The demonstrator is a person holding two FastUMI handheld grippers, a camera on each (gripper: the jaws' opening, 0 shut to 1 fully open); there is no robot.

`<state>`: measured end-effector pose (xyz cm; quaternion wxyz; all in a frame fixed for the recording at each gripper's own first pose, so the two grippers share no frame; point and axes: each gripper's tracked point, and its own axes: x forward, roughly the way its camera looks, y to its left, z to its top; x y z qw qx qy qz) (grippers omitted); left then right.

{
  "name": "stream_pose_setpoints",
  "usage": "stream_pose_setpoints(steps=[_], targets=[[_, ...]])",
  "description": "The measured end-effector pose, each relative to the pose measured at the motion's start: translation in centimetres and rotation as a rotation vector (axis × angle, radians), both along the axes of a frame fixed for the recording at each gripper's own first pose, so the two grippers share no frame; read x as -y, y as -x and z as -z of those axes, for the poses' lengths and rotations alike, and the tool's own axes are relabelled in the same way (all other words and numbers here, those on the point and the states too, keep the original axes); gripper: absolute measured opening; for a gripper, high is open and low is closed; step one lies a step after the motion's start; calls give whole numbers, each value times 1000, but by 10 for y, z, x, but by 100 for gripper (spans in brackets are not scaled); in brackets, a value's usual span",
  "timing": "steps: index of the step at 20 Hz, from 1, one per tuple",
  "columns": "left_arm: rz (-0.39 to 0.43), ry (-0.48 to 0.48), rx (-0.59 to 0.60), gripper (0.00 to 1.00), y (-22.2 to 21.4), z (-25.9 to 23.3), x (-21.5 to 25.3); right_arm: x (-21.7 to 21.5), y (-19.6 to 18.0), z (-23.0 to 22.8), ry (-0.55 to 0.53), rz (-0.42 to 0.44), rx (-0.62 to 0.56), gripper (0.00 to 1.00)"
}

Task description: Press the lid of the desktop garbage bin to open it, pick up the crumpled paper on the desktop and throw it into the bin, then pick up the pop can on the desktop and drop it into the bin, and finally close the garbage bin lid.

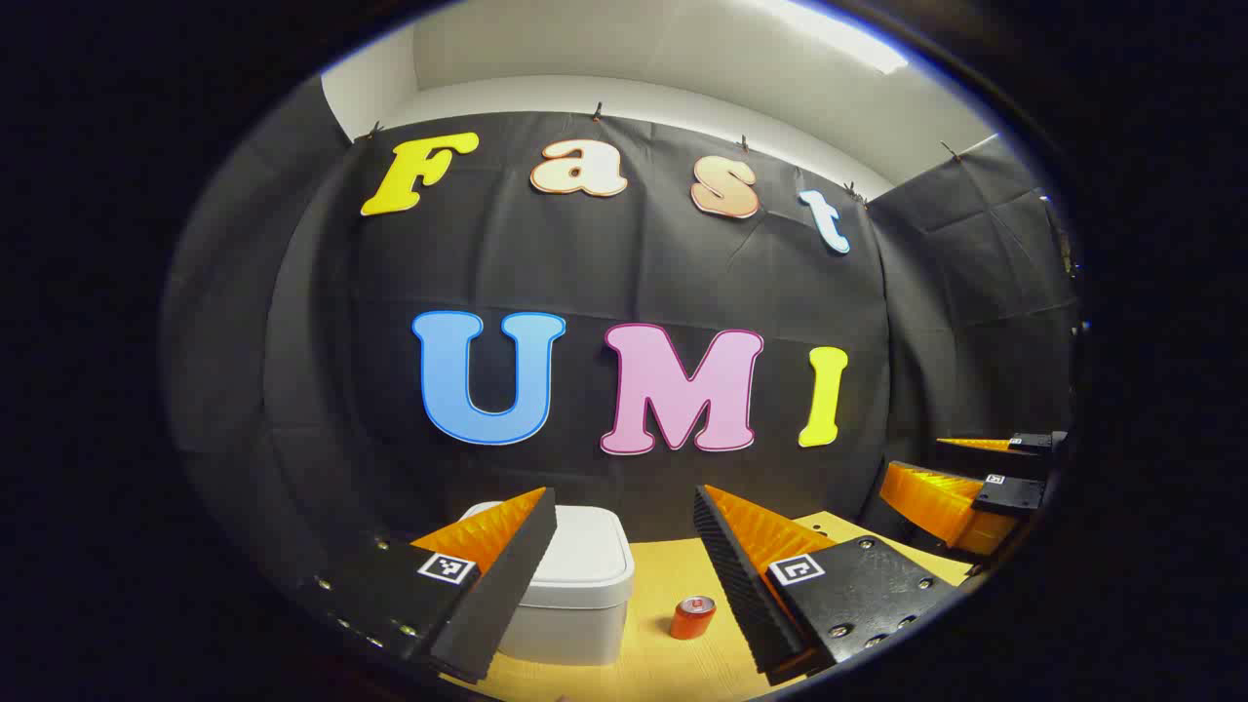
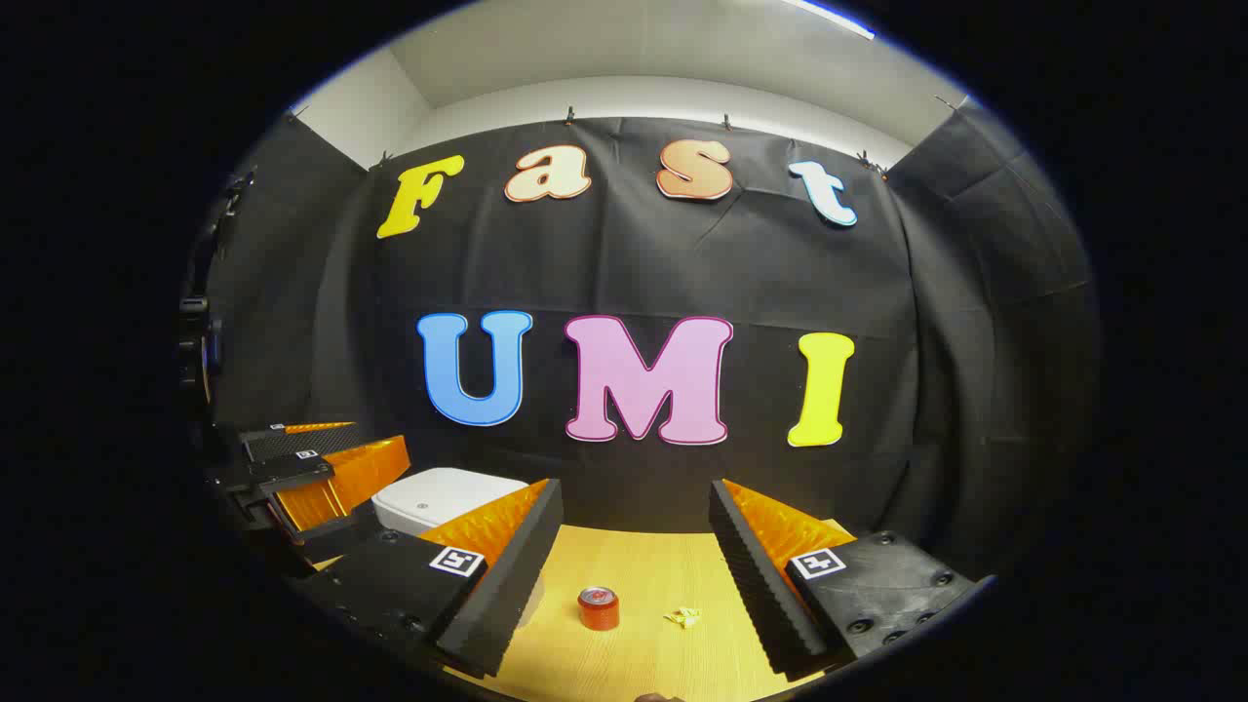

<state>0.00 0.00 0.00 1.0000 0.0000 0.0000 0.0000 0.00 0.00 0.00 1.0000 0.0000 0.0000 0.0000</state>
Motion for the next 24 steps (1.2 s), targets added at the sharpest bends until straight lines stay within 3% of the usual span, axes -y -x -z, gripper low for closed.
stream_pose_setpoints(steps=[24], targets=[[2,-6,-29,94,1,8,-15,-18,-5,9,28,-20,-30,98]])
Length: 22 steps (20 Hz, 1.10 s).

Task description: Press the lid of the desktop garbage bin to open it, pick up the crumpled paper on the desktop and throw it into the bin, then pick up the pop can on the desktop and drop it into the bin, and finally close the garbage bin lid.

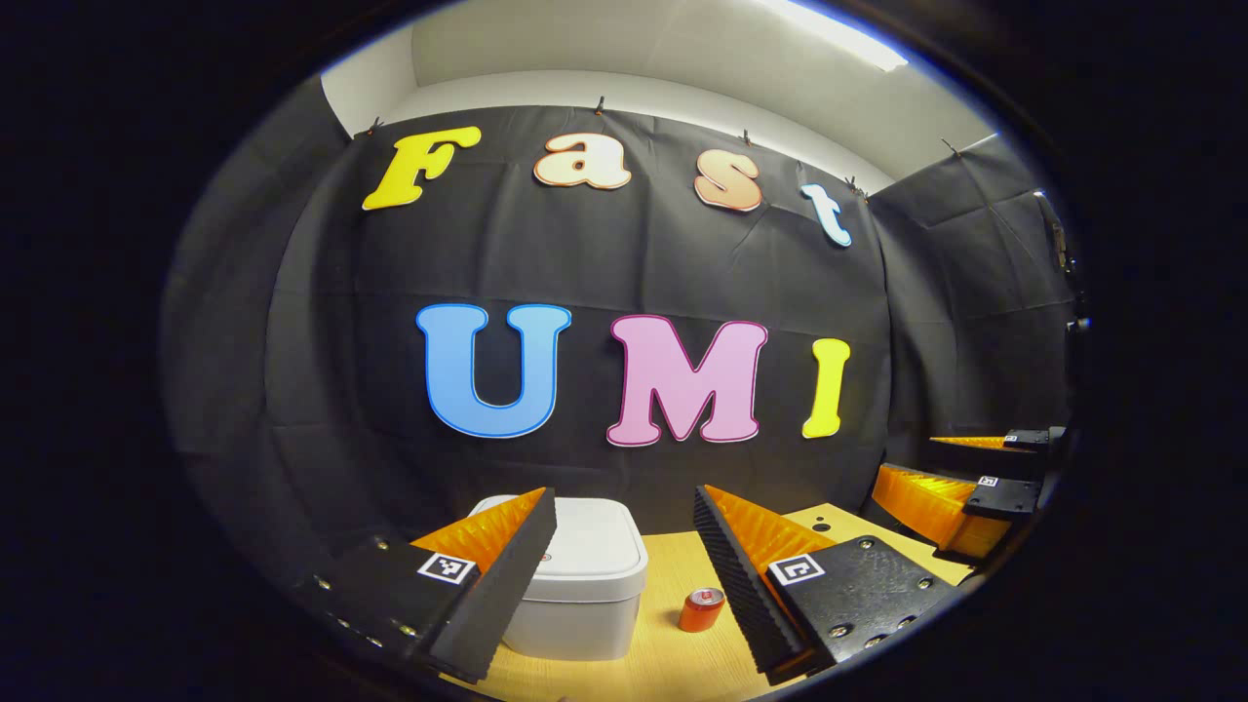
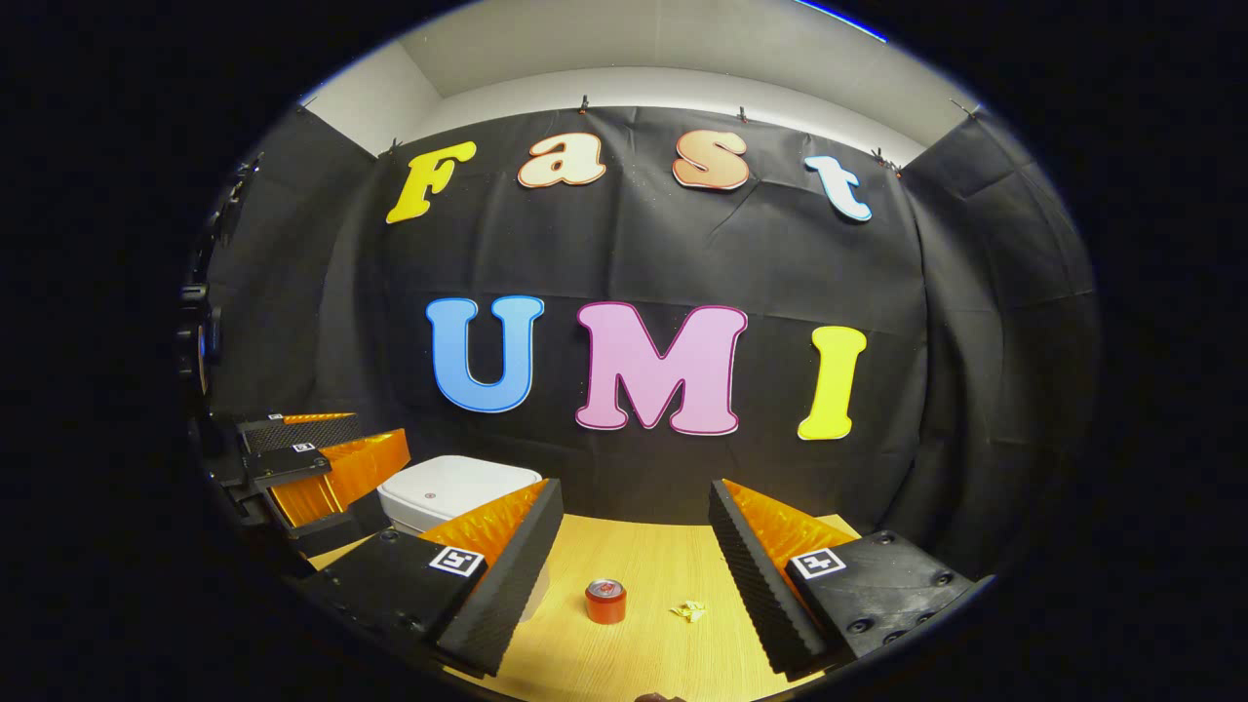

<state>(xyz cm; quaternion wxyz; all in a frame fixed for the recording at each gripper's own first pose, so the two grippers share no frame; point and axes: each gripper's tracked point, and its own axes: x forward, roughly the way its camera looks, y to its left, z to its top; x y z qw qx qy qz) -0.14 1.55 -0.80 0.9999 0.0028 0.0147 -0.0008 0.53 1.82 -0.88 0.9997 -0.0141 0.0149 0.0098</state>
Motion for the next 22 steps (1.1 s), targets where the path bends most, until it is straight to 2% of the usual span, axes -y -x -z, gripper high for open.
stream_pose_setpoints(steps=[8,9,11,15,16,19,20,21,22], targets=[[-2,16,-20,94,-14,8,-2,3,4,14,20,0,-33,98],[3,18,-31,94,-16,12,-3,4,4,15,21,2,-37,100],[4,24,-54,95,-21,17,-6,8,4,16,16,11,-44,98],[-12,-20,-105,86,-37,35,-21,15,3,15,4,29,-42,98],[-15,-27,-115,78,-40,38,-24,16,4,15,3,32,-41,100],[-39,-19,-148,69,-51,49,-39,20,4,15,9,40,-34,98],[-53,-16,-155,55,-55,52,-44,22,5,15,12,43,-33,98],[-72,-14,-165,50,-59,55,-50,24,4,16,14,46,-35,98],[-92,-12,-177,36,-62,59,-57,25,3,18,12,48,-41,98]])
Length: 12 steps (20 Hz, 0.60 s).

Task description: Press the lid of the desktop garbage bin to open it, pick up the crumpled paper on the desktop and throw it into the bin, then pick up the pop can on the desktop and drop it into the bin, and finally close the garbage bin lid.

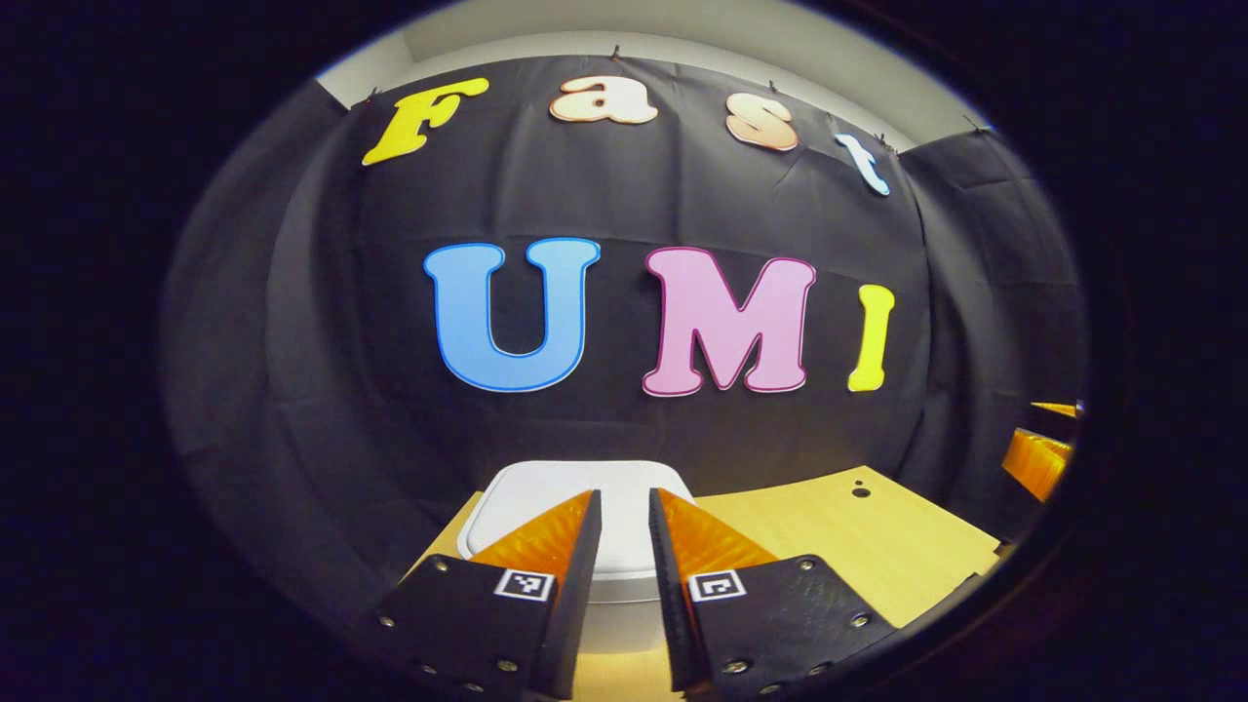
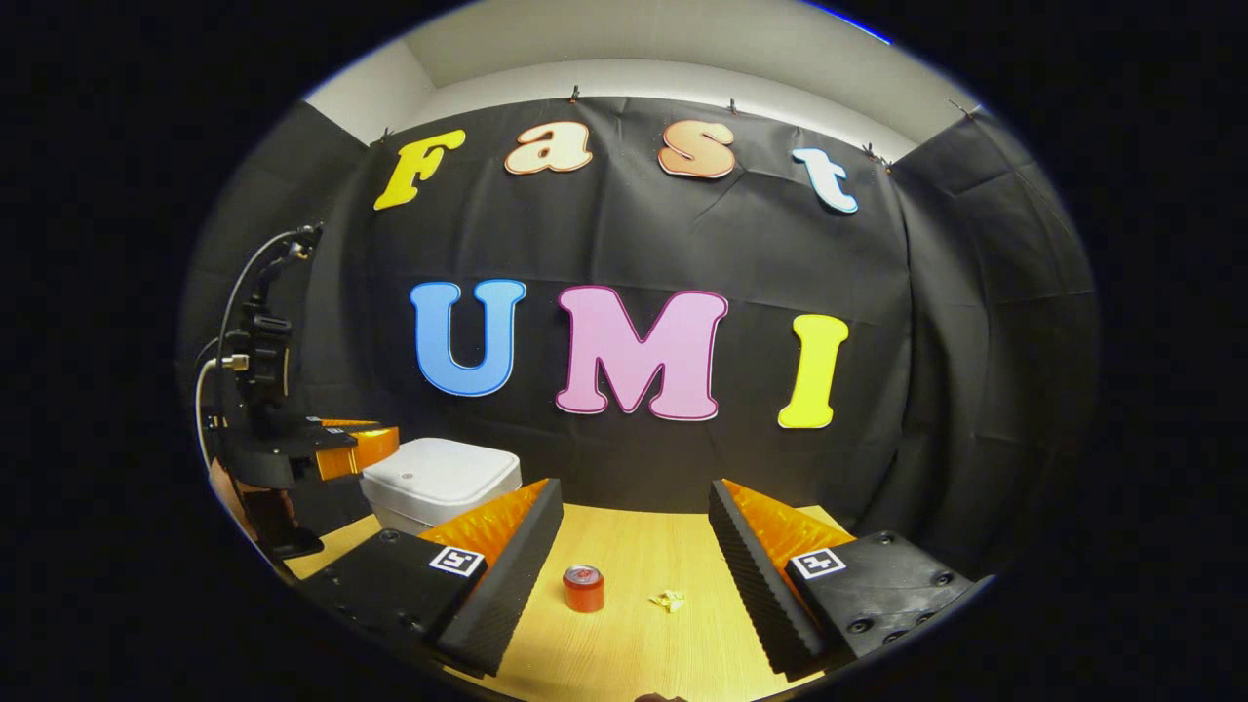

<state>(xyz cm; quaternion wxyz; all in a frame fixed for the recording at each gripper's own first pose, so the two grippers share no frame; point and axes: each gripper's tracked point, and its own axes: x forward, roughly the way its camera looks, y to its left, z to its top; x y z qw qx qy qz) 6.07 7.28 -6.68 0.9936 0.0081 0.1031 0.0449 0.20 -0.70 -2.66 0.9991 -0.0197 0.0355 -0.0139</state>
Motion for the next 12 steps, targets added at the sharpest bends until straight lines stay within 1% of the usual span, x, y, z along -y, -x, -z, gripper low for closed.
stream_pose_setpoints(steps=[1,2,3,4,8,12], targets=[[-17,2,-9,29,-5,6,-6,1,-1,1,-6,2,-5,98],[-31,0,-17,18,-8,9,-13,2,-1,2,-11,4,-7,98],[-46,-7,-23,13,-10,11,-20,3,-2,1,-13,6,-6,98],[-44,-8,-31,4,-15,14,-23,5,-2,-1,-9,9,-2,98],[32,9,-100,1,-35,35,-19,9,-4,-3,1,14,8,98],[44,6,-132,1,-51,47,-20,11,-4,-4,6,16,8,98]])
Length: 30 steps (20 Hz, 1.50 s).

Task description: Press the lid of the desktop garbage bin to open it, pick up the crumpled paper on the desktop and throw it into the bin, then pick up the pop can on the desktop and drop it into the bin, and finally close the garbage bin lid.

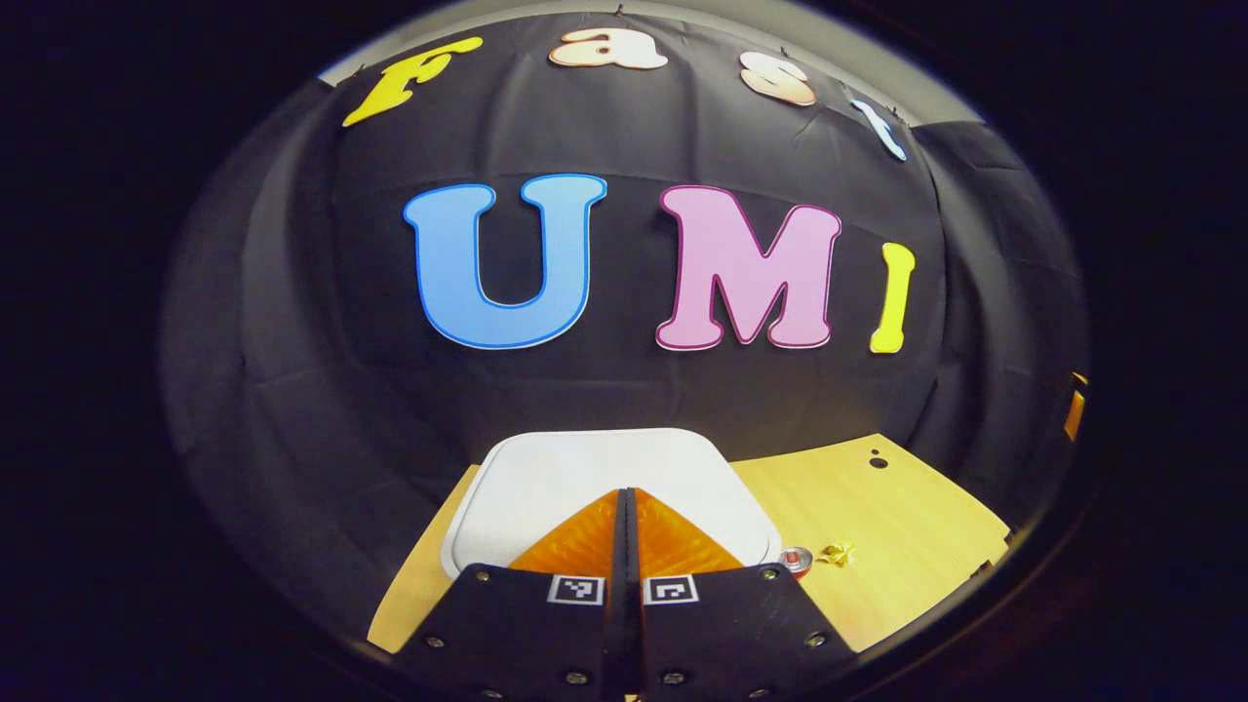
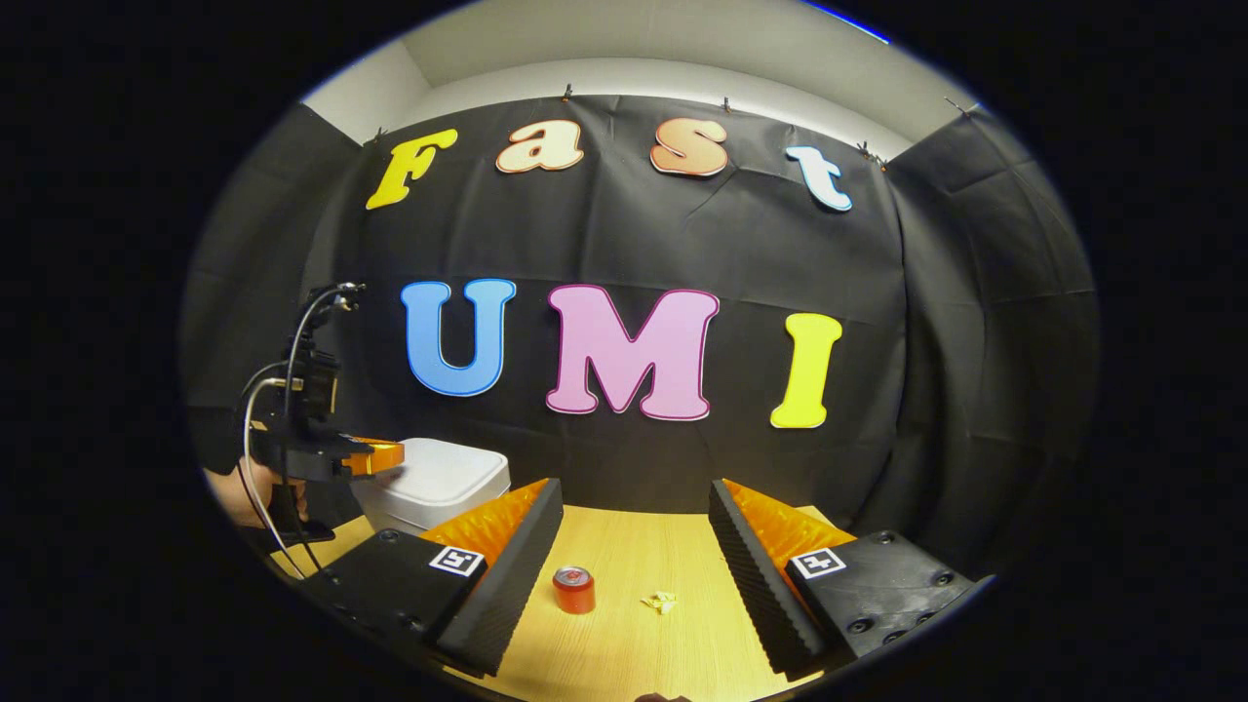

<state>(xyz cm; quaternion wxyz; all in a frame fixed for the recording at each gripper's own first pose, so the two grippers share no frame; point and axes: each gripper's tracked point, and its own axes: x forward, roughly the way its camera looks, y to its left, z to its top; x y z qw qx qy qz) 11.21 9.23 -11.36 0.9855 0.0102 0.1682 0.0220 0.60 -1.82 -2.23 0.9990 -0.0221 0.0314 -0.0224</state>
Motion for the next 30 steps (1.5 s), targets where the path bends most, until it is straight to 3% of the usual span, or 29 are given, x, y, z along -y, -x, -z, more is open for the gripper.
stream_pose_setpoints(steps=[6,14,19,21,24,27,30], targets=[[-20,33,-58,1,5,23,-2,8,2,7,-13,20,-13,100],[-41,13,-28,1,10,25,-2,5,3,29,-31,9,-64,98],[-13,1,-13,1,10,25,0,4,2,34,-34,4,-80,98],[3,-37,14,1,6,15,2,5,1,32,-35,5,-76,98],[-46,-91,83,1,8,-18,-5,6,-2,30,-33,4,-67,98],[-51,-70,219,1,11,-79,0,6,-5,41,-26,-5,-102,98],[-50,-40,282,1,13,-115,7,6,-6,45,-27,-10,-115,98]])
